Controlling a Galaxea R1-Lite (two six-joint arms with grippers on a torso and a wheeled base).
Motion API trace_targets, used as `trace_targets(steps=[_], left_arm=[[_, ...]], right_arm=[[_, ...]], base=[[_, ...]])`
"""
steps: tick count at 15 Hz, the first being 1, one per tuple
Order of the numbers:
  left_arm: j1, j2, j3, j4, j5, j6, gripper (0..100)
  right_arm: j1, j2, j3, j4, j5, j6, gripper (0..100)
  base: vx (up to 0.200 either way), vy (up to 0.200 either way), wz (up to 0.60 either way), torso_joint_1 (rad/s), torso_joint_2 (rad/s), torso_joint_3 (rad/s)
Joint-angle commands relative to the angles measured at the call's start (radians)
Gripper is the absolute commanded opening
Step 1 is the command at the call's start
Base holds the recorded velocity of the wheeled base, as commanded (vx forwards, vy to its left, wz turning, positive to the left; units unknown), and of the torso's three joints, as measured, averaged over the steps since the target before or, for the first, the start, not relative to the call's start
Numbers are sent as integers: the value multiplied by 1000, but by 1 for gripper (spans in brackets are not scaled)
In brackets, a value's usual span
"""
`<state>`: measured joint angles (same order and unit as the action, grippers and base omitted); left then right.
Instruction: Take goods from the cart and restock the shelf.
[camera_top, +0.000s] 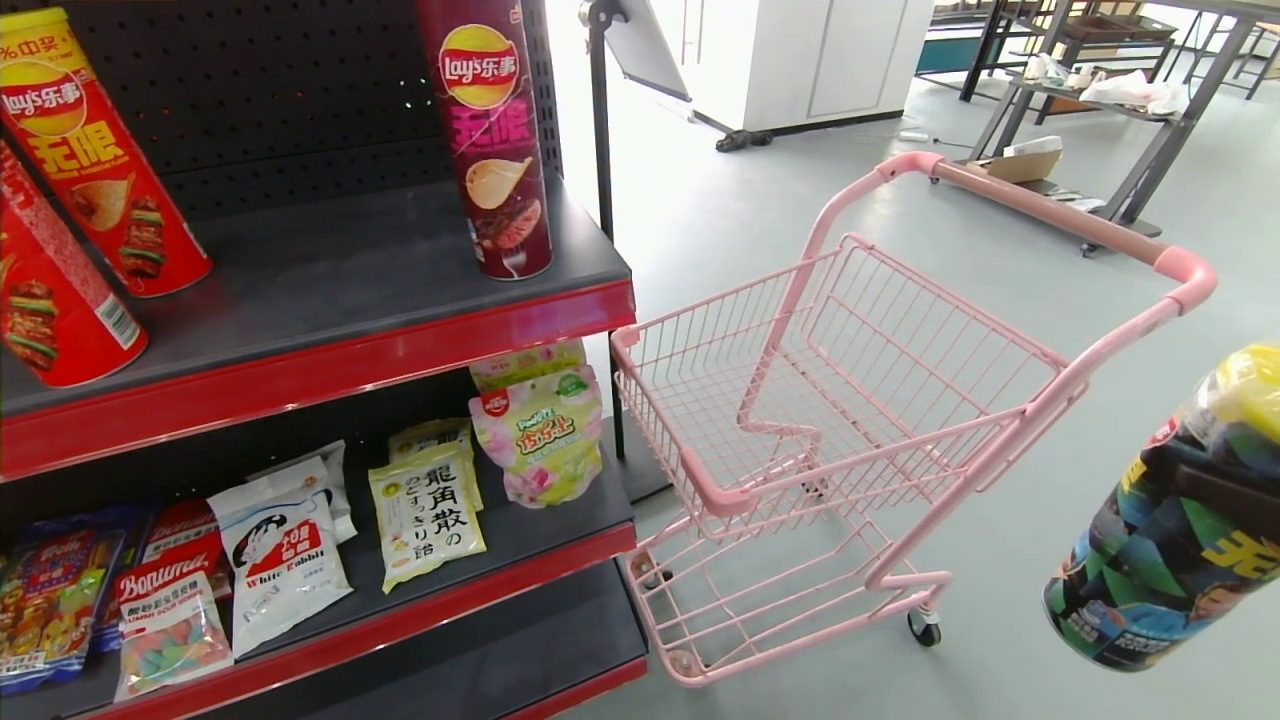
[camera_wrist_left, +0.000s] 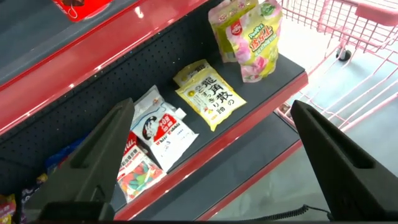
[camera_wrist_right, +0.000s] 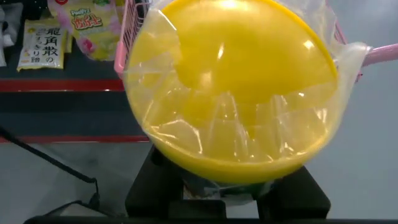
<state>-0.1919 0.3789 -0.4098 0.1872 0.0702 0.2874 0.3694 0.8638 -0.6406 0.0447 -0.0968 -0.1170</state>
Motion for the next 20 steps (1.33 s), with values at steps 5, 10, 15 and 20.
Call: trace_targets(steps=[5, 10, 15, 20], left_arm=[[0, -3, 0, 0, 0, 9, 100], [0, -2, 0, 0, 0, 9, 100], [0, -5, 0, 0, 0, 9, 100], [0, -5, 2, 0, 0, 9, 100]], right_arm=[[-18, -9, -7, -2, 0, -3, 0], [-15, 0, -16, -3, 8, -12, 0], [-15, 34, -44, -3, 14, -16, 0], [-15, 50, -77, -2, 14, -16, 0]], base=[[0, 0, 0, 80, -246, -168], [0, 0, 0, 192, -549, -361], [0, 0, 0, 209, -524, -327], [0, 0, 0, 157, -384, -231]])
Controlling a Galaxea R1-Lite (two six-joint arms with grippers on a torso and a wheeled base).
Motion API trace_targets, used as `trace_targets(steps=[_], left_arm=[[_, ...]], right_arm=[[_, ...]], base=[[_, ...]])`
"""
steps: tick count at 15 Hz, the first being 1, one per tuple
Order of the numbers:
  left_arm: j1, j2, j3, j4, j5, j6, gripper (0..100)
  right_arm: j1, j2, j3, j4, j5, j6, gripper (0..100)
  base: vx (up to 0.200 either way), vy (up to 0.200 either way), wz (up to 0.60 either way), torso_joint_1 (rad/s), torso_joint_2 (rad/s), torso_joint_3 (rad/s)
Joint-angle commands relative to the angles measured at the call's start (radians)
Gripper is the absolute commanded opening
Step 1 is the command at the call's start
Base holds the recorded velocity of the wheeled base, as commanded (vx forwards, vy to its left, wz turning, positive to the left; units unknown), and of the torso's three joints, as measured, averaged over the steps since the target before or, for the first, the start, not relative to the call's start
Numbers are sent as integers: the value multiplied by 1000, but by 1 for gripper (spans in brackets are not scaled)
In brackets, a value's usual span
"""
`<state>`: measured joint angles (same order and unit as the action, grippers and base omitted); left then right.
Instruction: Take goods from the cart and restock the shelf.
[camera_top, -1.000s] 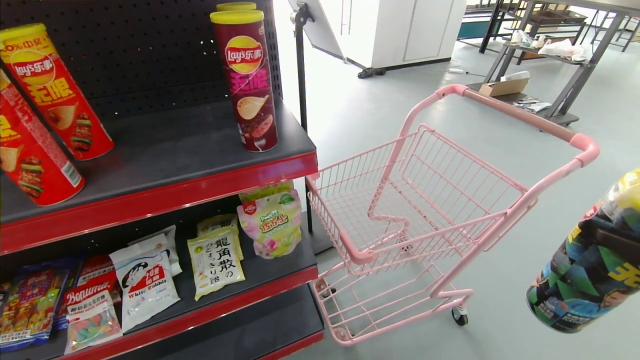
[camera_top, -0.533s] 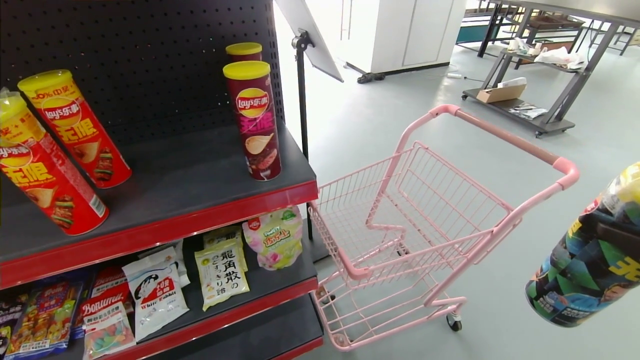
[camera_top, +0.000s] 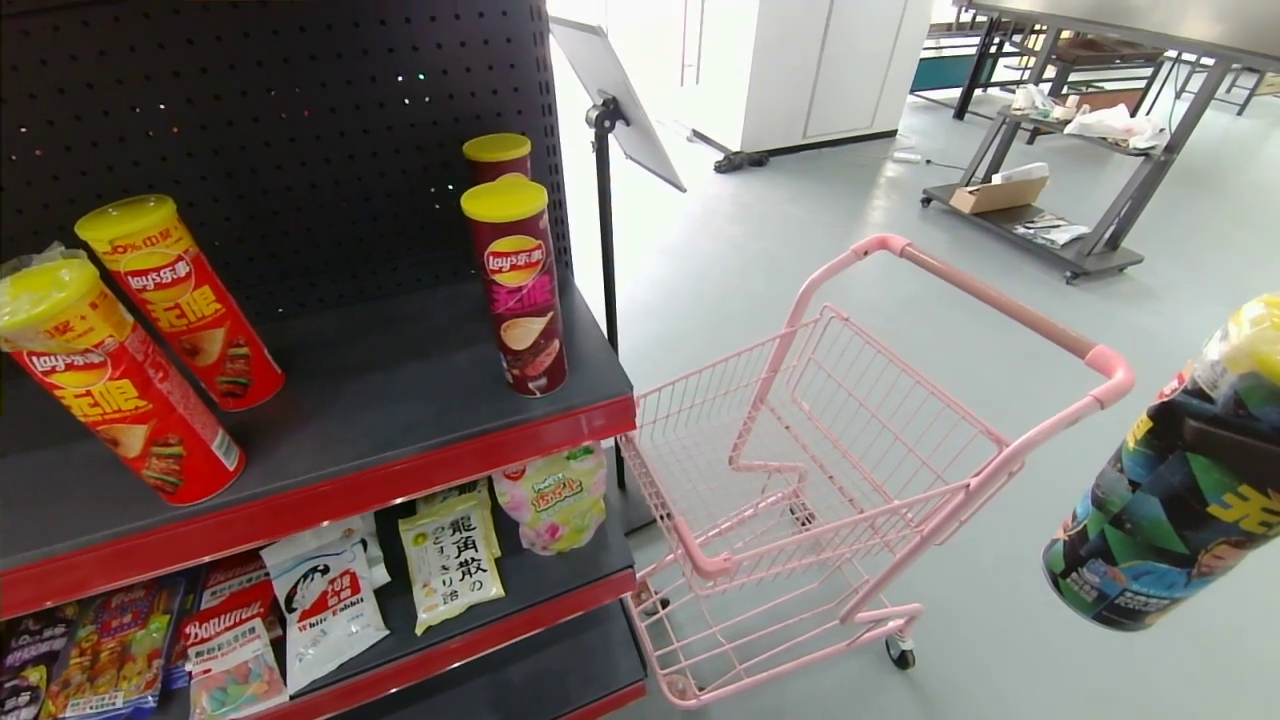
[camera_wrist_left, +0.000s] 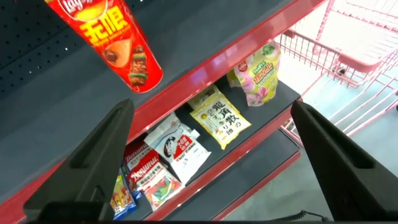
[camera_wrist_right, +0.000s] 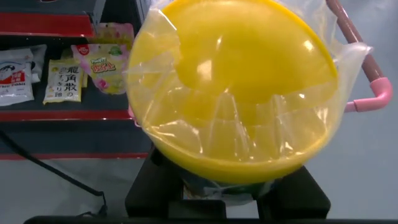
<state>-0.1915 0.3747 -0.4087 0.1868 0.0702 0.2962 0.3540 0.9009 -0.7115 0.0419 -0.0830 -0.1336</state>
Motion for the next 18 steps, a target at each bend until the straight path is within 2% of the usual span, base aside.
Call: trace_targets(steps=[1, 5, 17, 18], left_arm=[[0, 1, 1, 0, 0, 0, 100], [0, -2, 1, 0, 2, 0, 100], [0, -2, 1, 0, 2, 0, 100], [0, -3, -1, 0, 2, 0, 100]], right_arm=[[0, 23, -8, 1, 0, 0, 0], [-3, 32, 1, 1, -6, -20, 0], [-12, 39, 4, -2, -8, -18, 0], [-12, 35, 6, -2, -8, -18, 0]], base=[[0, 0, 0, 173, -378, -232], [0, 0, 0, 65, -157, -96], [0, 0, 600, 5, -2, 0], [0, 0, 0, 0, 0, 0]])
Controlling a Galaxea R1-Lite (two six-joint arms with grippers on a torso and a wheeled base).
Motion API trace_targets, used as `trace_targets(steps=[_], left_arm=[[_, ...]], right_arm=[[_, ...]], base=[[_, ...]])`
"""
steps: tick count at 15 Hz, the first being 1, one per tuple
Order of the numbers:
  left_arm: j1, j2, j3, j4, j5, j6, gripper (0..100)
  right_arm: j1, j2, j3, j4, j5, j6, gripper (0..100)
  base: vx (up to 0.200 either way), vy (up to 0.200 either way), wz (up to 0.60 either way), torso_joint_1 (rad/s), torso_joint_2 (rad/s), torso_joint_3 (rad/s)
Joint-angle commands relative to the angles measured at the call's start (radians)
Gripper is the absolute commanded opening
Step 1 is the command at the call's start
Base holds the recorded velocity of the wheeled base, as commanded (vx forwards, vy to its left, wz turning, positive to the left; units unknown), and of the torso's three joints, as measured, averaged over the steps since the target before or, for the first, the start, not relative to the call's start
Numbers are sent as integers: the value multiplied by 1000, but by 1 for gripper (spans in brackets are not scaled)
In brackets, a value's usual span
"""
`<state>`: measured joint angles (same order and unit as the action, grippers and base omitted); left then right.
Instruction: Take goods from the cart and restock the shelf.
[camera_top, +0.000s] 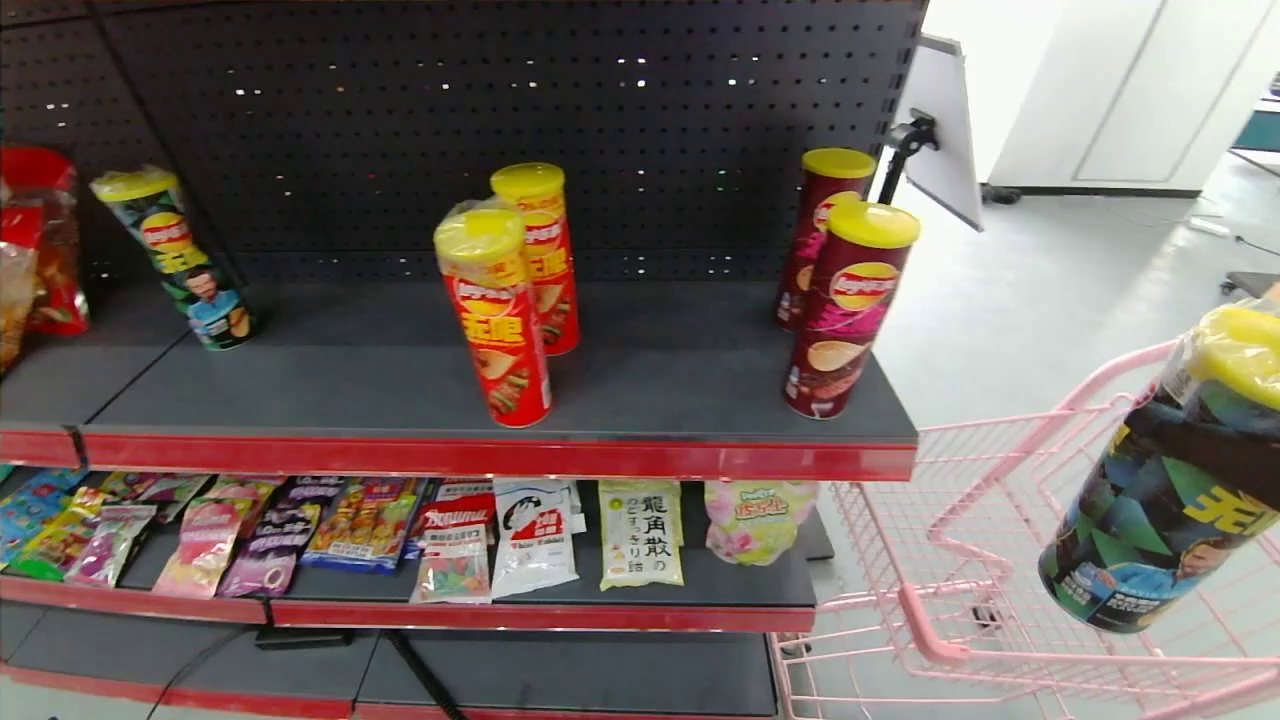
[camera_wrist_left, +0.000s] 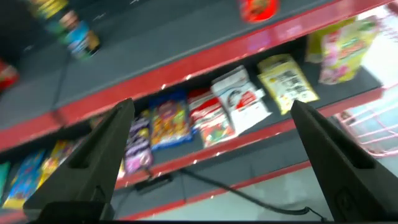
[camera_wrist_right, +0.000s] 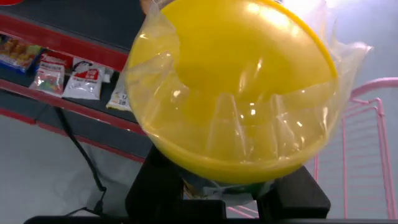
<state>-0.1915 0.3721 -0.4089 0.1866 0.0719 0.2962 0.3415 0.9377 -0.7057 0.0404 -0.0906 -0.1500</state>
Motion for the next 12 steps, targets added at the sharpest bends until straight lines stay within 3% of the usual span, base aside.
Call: trace_targets(steps=[1, 2, 7, 9, 12], left_arm=[[0, -1, -1, 1, 0, 0, 100], [0, -2, -1, 1, 0, 0, 100], [0, -4, -1, 1, 0, 0, 100], [0, -2, -1, 1, 0, 0, 100], [0, -2, -1, 1, 0, 0, 100]], right_arm=[[-1, -5, 0, -1, 2, 4, 0], [-10, -5, 2, -1, 3, 10, 0], [-12, -68, 81, -53, 31, 26, 0], [-13, -85, 121, -125, 117, 29, 0], [-12, -85, 175, -211, 141, 18, 0]], base=[[0, 0, 0, 0, 0, 0], [0, 0, 0, 0, 0, 0], [0, 200, 0, 4, 0, 1], [0, 200, 0, 2, 7, 7], [0, 200, 0, 4, 2, 5]])
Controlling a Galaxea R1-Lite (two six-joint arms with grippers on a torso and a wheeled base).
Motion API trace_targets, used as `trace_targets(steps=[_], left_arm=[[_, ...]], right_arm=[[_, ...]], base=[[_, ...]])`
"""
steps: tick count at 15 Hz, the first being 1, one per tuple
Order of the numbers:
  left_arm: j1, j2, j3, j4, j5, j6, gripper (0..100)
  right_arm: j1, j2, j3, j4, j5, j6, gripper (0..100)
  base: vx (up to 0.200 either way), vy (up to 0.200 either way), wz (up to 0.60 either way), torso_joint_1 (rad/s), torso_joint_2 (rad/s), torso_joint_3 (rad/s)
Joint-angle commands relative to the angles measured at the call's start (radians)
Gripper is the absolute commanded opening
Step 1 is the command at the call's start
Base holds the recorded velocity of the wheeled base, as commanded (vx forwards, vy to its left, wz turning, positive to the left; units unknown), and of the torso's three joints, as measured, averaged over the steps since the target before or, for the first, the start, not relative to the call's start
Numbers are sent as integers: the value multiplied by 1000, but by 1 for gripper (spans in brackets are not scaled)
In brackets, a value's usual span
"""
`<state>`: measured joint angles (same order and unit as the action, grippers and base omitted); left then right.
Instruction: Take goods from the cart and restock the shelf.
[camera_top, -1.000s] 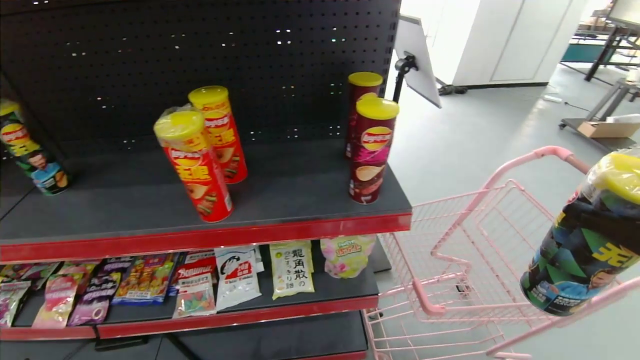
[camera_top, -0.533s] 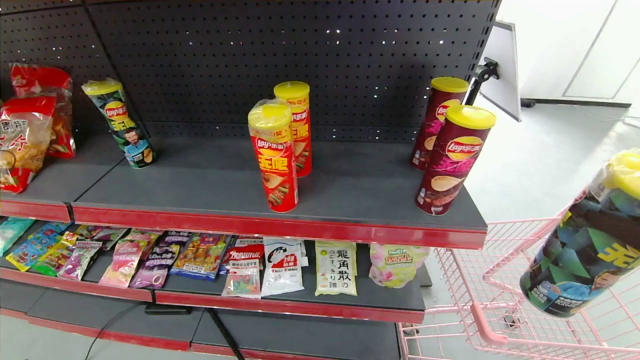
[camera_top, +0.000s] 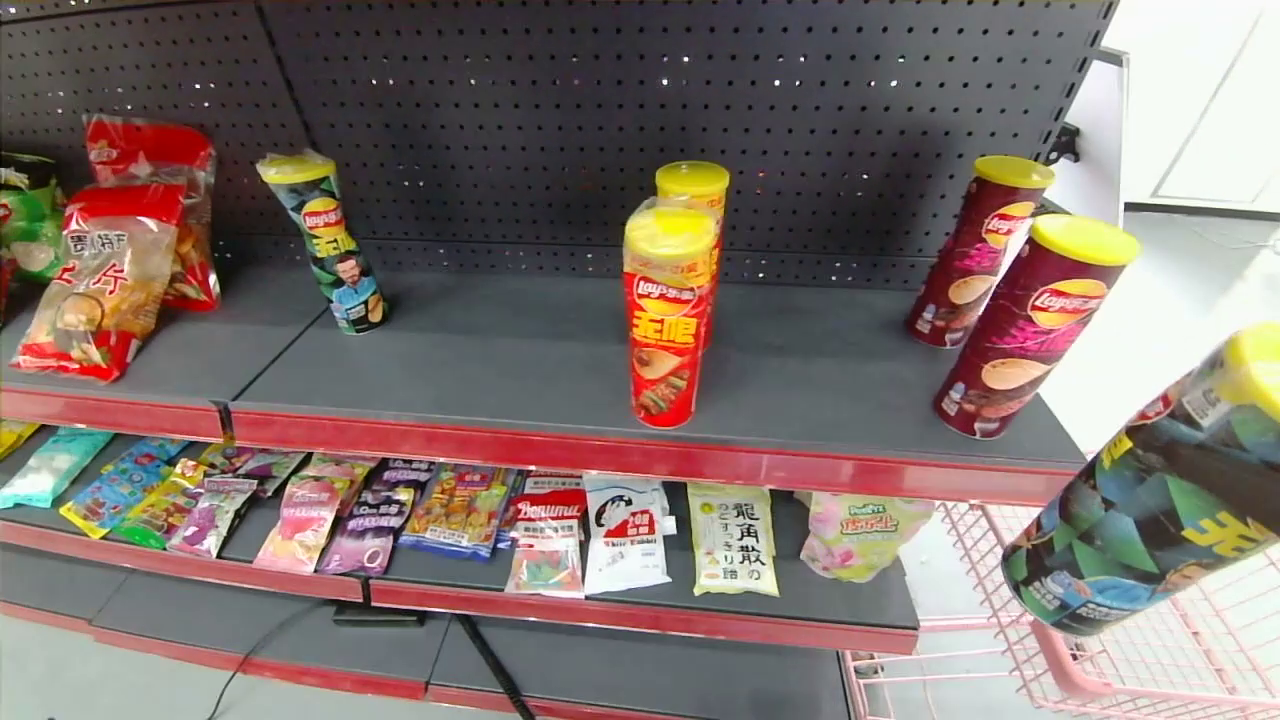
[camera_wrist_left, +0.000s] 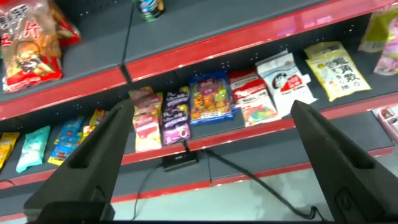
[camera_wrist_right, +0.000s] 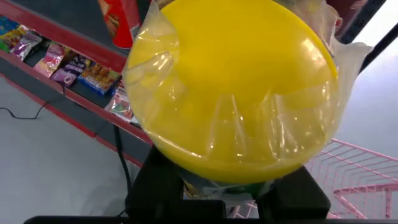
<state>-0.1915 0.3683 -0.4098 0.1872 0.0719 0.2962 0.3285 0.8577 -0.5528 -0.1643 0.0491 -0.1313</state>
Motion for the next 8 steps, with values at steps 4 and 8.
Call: trace_targets(steps=[4, 8], left_arm=[[0, 1, 0, 0, 0, 0, 100], [0, -15, 0, 0, 0, 0, 100]], right_arm=[[1, -5, 31, -21, 3, -13, 0], [3, -31, 65, -21, 8, -48, 0]], base=[[0, 200, 0, 1, 2, 2], [0, 200, 0, 0, 1, -4]])
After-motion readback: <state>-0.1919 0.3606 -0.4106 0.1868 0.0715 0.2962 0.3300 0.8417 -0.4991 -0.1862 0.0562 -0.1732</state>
